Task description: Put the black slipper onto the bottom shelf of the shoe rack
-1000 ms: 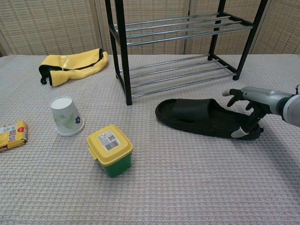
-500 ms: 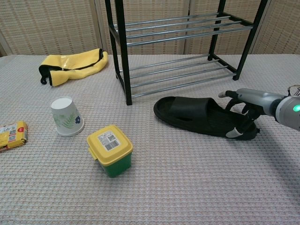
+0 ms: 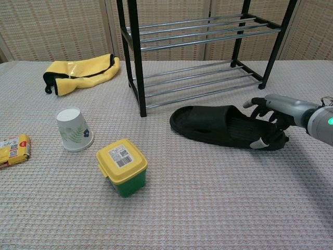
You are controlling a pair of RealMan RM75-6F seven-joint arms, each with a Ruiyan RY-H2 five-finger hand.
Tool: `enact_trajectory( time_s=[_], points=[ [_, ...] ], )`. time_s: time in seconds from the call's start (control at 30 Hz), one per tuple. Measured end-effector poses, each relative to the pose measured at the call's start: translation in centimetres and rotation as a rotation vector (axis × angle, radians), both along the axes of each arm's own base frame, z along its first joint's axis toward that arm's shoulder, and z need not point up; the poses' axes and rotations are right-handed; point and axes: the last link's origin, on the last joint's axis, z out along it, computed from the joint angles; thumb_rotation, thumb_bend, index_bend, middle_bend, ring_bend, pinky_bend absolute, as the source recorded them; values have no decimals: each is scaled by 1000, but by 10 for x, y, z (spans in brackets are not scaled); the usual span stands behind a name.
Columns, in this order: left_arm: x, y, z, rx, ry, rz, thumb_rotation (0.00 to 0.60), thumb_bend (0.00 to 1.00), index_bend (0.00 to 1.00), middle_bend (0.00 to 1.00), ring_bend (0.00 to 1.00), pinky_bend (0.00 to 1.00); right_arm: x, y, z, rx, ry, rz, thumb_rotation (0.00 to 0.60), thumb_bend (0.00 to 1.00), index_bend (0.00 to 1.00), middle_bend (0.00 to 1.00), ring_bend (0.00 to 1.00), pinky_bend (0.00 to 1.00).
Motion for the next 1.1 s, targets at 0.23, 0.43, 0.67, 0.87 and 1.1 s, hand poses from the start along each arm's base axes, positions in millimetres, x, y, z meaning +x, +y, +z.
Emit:
enact_trajectory(
  time_s=[0.23,0.43,0.67,0.87,1.1],
  points=[
    [2,2,0,-3,2,-11,600,200,168,164,152,318,-5,7,18,-96,-79,-2,600,328,162,393,230,311],
    [6,5,-1,-10,1,-24,600,200,169,164,152,318,-7,8,34,-175,-144,-15,600,333,190,415,252,338],
    [8,6,-1,-11,4,-31,600,200,168,164,152,319,-7,11,46,-223,-191,1,600,341,227,445,282,371],
    [10,7,-1,-12,6,-36,600,200,168,163,152,319,-8,19,59,-280,-239,17,600,347,240,454,288,382],
    [11,8,-1,-13,6,-42,600,200,168,164,152,318,-8,25,79,-345,-301,36,600,347,242,455,291,382]
  ],
)
